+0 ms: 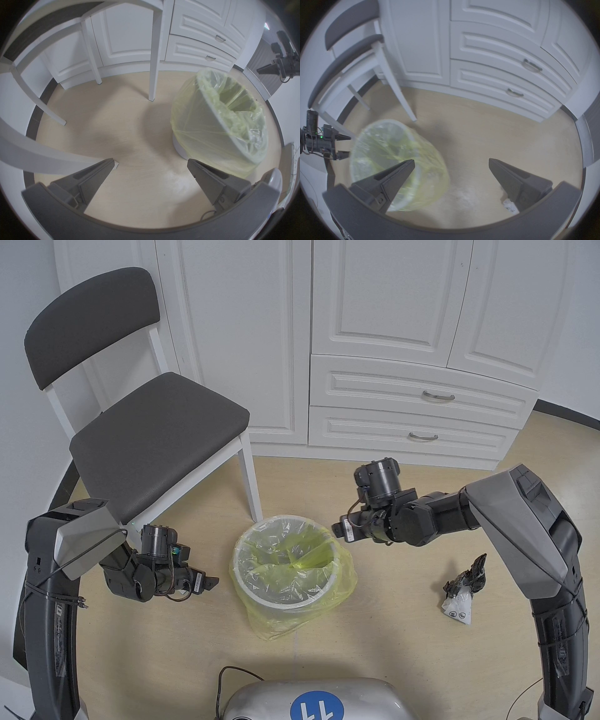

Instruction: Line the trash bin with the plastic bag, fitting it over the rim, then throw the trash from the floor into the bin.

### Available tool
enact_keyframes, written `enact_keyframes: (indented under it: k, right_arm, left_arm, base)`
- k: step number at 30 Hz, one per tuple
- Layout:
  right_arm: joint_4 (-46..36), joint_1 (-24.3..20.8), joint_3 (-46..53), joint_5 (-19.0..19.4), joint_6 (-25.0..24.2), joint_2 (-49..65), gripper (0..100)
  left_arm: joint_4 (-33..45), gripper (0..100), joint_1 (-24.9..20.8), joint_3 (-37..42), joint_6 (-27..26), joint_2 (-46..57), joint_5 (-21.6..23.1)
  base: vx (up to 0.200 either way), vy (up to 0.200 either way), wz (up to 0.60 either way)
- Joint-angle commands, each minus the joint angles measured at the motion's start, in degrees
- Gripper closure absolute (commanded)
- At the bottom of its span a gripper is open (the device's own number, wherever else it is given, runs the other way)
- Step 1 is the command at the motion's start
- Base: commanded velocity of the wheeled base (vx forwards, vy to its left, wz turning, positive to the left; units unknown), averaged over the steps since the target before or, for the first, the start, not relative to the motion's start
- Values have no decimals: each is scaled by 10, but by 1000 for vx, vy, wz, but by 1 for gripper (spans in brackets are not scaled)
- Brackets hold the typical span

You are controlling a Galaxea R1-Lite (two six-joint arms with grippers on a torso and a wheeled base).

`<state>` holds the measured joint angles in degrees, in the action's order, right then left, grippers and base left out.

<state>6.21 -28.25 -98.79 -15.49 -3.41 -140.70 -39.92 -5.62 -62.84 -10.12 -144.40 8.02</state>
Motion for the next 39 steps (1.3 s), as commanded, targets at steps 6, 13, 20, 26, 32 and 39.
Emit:
enact_keyframes:
  k: [6, 13, 20, 26, 32, 39]
  right_arm:
    - [1, -78, -82, -34, -1, -53, 0]
    - [-5, -96, -158, -36, -3, -144, 0]
    - [1, -109, -158, -13, -36, -163, 0]
    - [-7, -110, -158, 37, -51, -157, 0]
    - [-31, -105, -158, 60, -57, -155, 0]
    - [-57, -111, -141, 81, -61, -130, 0]
  left_arm:
    - [-14, 0, 0, 84, -6, 90, 7]
    - [-67, 0, -2, 121, -40, 100, 7]
    - [-89, 0, 2, 128, -45, 101, 7]
    - [-90, 0, 2, 129, -45, 103, 7]
    - [-90, 0, 3, 128, -45, 102, 7]
    - [-90, 0, 3, 128, -45, 101, 7]
  base:
    - [0, 0, 0]
    - [0, 0, 0]
    - [0, 0, 0]
    - [0, 0, 0]
    - [0, 0, 0]
    - [0, 0, 0]
